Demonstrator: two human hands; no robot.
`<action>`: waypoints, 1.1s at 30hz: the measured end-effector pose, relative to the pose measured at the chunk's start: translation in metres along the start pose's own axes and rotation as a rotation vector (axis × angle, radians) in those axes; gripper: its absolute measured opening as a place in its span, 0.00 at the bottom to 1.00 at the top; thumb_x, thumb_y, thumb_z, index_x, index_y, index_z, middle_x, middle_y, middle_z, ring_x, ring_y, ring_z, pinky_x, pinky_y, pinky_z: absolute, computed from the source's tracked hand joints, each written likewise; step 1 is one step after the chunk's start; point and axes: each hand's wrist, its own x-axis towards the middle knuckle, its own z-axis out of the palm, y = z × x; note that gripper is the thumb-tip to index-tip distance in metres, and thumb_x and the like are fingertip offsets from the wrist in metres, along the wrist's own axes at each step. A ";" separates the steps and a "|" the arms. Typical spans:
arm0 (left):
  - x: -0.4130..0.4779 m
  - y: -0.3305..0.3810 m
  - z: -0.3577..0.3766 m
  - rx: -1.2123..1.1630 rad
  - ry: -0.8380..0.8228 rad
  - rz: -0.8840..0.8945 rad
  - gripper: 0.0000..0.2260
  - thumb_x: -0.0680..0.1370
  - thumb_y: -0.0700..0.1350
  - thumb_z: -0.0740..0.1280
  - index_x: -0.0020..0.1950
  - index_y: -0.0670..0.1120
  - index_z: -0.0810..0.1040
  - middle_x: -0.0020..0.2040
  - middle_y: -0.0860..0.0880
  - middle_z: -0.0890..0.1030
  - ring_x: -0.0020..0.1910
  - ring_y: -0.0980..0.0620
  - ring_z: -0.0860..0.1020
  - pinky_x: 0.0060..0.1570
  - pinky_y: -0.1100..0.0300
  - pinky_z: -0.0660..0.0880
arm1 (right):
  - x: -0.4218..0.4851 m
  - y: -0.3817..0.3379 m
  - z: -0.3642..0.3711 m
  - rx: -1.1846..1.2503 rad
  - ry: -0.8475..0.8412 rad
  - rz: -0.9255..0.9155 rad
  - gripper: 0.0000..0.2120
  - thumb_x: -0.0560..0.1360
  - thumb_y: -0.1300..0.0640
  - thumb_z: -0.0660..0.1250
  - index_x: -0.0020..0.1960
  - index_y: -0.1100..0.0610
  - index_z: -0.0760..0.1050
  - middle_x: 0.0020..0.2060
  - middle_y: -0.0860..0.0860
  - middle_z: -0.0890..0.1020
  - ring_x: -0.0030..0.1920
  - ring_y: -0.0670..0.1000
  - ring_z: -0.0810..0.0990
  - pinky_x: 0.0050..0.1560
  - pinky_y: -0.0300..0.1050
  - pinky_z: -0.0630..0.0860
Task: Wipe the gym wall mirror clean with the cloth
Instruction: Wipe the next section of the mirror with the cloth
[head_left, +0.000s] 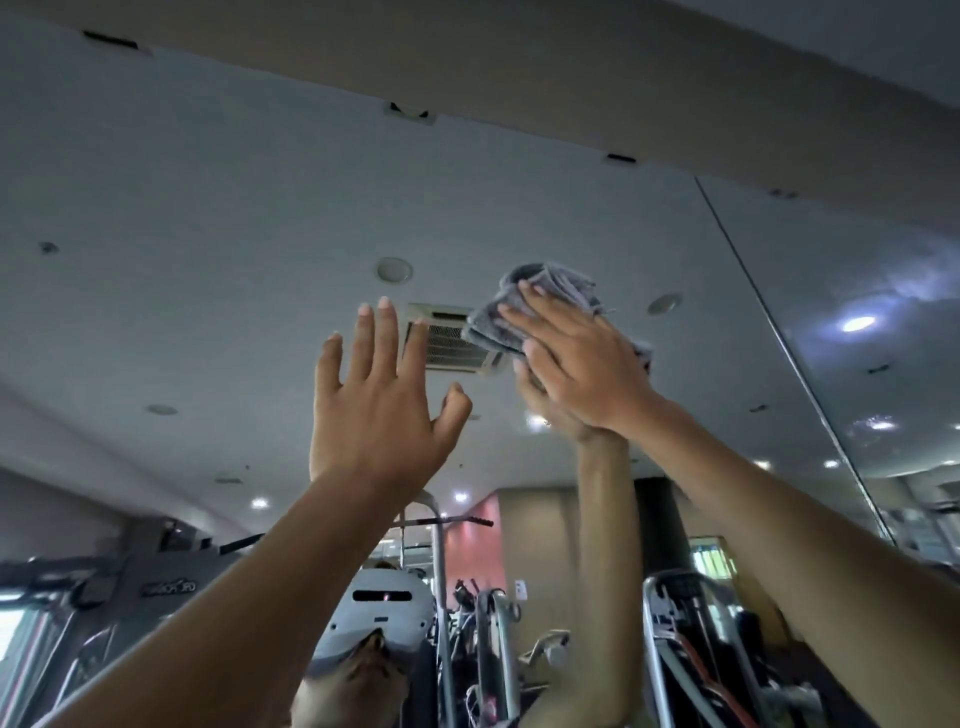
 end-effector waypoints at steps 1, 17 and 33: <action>0.001 0.000 -0.001 -0.002 -0.006 -0.002 0.33 0.80 0.63 0.42 0.82 0.48 0.46 0.82 0.44 0.44 0.81 0.47 0.42 0.77 0.46 0.42 | 0.002 0.015 -0.001 -0.022 0.011 0.070 0.27 0.81 0.45 0.44 0.78 0.48 0.61 0.79 0.46 0.56 0.79 0.48 0.55 0.78 0.60 0.56; 0.014 -0.058 -0.026 0.056 0.000 0.306 0.30 0.76 0.59 0.53 0.71 0.47 0.75 0.71 0.45 0.76 0.67 0.46 0.76 0.56 0.50 0.70 | 0.056 -0.026 0.000 -0.008 -0.078 -0.032 0.27 0.82 0.43 0.42 0.80 0.44 0.54 0.80 0.44 0.53 0.80 0.44 0.48 0.79 0.57 0.48; -0.010 -0.120 -0.043 0.039 0.013 0.202 0.27 0.76 0.58 0.53 0.71 0.48 0.75 0.71 0.46 0.75 0.71 0.44 0.72 0.61 0.49 0.66 | 0.095 -0.121 0.015 0.075 -0.032 -0.117 0.24 0.83 0.49 0.50 0.79 0.46 0.61 0.79 0.46 0.58 0.79 0.47 0.56 0.74 0.52 0.55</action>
